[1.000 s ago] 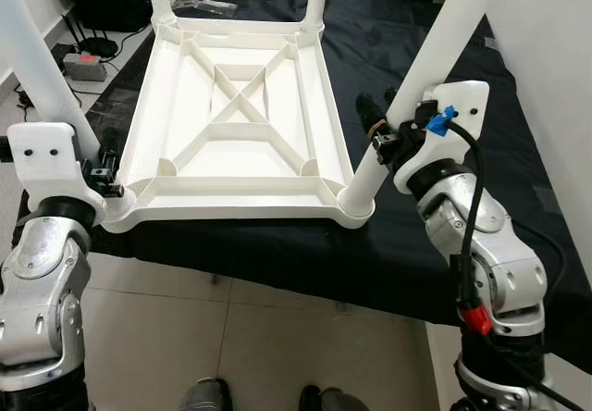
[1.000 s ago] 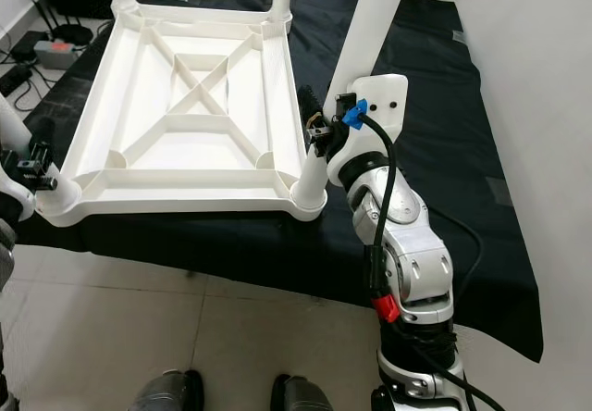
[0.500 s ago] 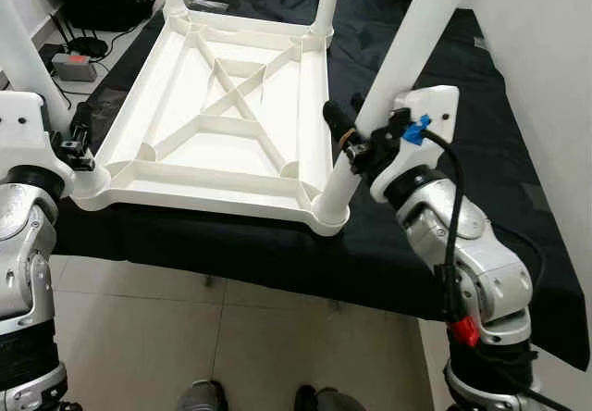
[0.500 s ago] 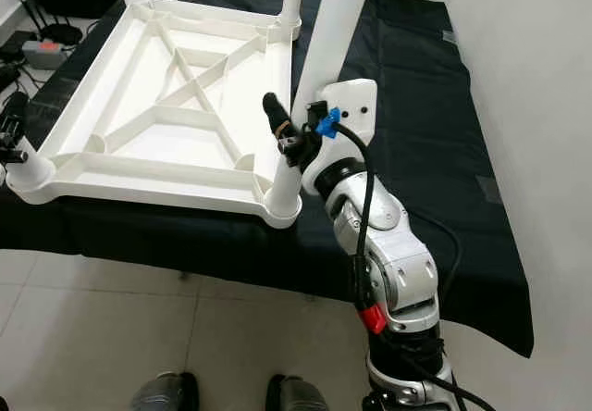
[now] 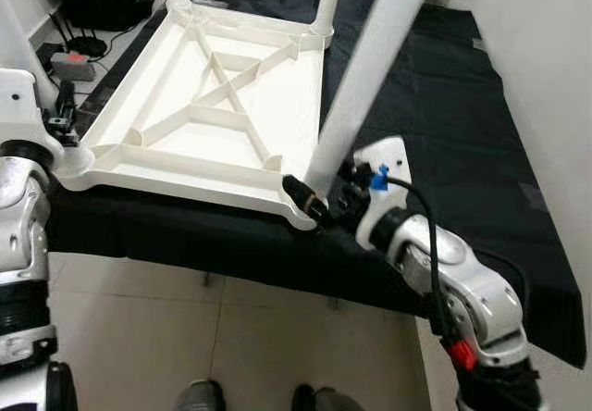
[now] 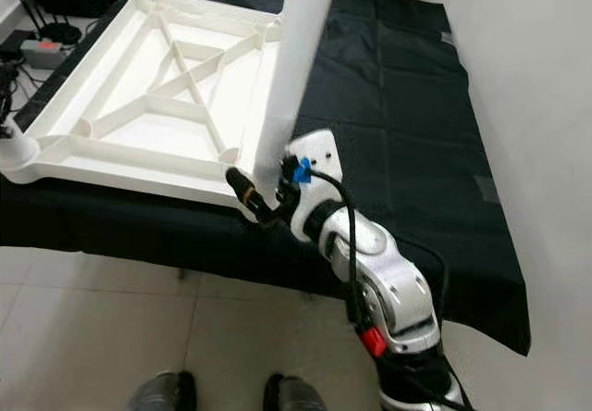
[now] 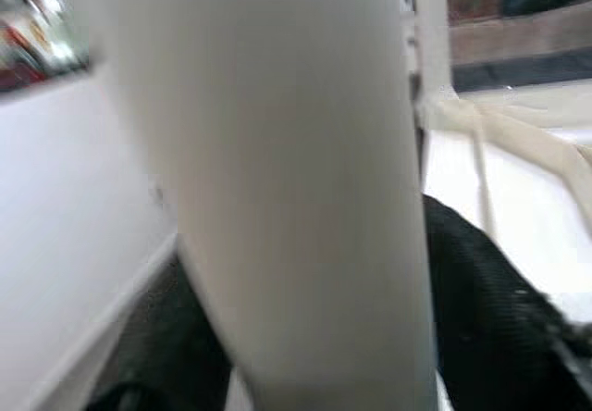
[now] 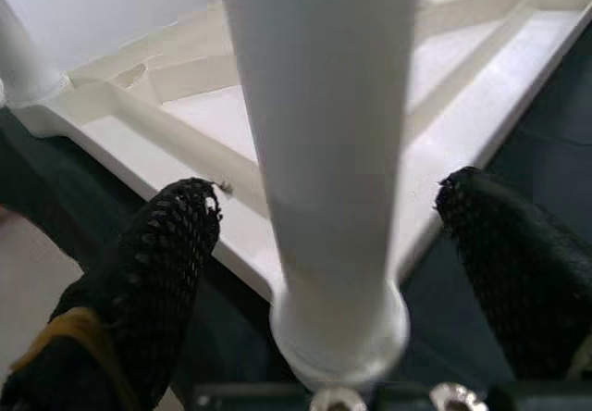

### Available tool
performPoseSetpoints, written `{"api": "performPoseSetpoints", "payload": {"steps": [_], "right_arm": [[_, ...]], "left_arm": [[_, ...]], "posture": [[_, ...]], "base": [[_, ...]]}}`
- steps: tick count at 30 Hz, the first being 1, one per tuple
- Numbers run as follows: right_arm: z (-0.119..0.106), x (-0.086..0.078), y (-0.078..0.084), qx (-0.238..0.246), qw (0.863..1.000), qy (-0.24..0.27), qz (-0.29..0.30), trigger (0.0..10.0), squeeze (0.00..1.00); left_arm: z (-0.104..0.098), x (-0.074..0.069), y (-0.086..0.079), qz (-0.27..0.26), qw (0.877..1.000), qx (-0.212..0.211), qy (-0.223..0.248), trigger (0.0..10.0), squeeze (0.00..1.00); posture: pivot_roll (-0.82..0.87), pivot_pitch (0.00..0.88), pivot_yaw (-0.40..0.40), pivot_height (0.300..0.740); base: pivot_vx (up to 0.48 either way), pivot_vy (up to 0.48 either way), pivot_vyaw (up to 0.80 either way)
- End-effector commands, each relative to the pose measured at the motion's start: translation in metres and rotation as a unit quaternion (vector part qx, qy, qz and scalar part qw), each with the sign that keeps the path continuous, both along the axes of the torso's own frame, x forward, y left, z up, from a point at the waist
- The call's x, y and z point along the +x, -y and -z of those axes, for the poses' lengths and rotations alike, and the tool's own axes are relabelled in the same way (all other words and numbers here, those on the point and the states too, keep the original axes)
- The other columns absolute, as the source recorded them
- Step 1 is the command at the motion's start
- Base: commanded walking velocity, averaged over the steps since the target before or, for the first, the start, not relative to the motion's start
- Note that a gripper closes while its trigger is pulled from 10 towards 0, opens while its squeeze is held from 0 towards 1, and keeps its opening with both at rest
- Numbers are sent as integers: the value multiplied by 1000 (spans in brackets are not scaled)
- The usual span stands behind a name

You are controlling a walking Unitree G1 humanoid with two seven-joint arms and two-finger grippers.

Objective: Building children table

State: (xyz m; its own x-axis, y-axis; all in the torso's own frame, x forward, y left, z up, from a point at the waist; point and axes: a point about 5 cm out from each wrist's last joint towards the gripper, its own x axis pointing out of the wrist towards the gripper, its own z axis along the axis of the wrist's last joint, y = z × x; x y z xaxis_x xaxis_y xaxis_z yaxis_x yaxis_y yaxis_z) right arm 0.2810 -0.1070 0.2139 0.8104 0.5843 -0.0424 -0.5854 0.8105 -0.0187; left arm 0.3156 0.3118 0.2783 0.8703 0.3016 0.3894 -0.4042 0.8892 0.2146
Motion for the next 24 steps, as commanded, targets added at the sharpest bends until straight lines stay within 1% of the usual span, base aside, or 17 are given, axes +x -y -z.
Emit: {"api": "performPoseSetpoints", "payload": {"steps": [1,3,4,7,8,9,11,13,14,15,16,17,18,20,21,23,24], "right_arm": [[8,-5,7,-13,1000,-22,-6,10000,1000],[8,-5,7,-13,1000,-22,-6,10000,1000],[17,-12,15,-30,998,-43,-20,10000,1000],[19,-14,17,-33,998,-50,-25,10000,1000],[26,-19,25,-47,996,-66,-32,10000,1000],[26,-19,25,-47,996,-66,-32,10000,1000],[28,-21,28,-53,995,-71,-36,10000,1000],[32,-23,35,-61,994,-79,-42,10000,1000],[34,-24,37,-64,994,-81,-43,10000,1000],[36,-24,41,-68,993,-84,-43,10000,1000],[37,-24,42,-71,993,-86,-43,10000,1000],[37,-24,42,-71,993,-86,-43,10000,1000],[40,-25,46,-76,992,-92,-42,10000,1000],[40,-25,46,-76,992,-92,-42,10000,1000],[42,-25,47,-80,991,-95,-43,10000,1000],[49,-25,48,-94,989,-102,-45,10000,1000],[54,-25,48,-102,988,-107,-45,10000,1000]], "left_arm": [[4,2,-4,-13,1000,16,-3,10000,1000],[4,2,-4,-13,1000,16,-3,10000,1000],[17,0,-9,-33,999,5,-18,10000,1000],[20,-2,-11,-41,999,1,-19,10000,1000],[27,-13,-2,-31,999,-10,-11,10000,1000],[27,-13,-2,-31,999,-10,-11,10000,1000],[29,-18,2,-23,1000,-13,-6,10000,1000],[33,-37,19,-1,1000,-15,6,10000,1000],[33,-44,24,4,1000,-15,12,10000,1000],[32,-53,28,6,1000,-9,19,10000,1000],[31,-58,30,6,1000,-4,25,10000,1000],[31,-58,30,6,1000,-4,25,10000,1000],[28,-72,34,-2,999,-6,38,10000,1000],[28,-72,34,-2,999,-6,38,10000,1000],[27,-78,36,-7,999,-5,41,10000,1000],[34,-97,39,-25,999,-15,29,10000,1000],[50,-110,43,-34,999,-33,2,10000,1000]], "posture": [[-53,188,-96,740],[-53,188,-96,740],[-57,189,-90,740],[-57,189,-90,740],[-56,189,-85,740],[-56,189,-85,740],[-56,189,-85,740],[-45,193,-78,740],[-43,194,-77,740],[-34,194,-77,740],[-31,193,-77,740],[-31,193,-77,740],[-23,194,-77,740],[-23,194,-77,740],[-16,189,-75,740],[-6,185,-72,740],[4,179,-68,740]], "base": [[0,0,0],[0,0,0],[0,0,0],[0,0,0],[0,0,0],[0,0,0],[0,0,0],[0,0,0],[0,0,0],[0,0,0],[0,0,0],[0,0,0],[0,0,0],[0,0,0],[0,0,0],[0,0,0],[0,0,0]]}}
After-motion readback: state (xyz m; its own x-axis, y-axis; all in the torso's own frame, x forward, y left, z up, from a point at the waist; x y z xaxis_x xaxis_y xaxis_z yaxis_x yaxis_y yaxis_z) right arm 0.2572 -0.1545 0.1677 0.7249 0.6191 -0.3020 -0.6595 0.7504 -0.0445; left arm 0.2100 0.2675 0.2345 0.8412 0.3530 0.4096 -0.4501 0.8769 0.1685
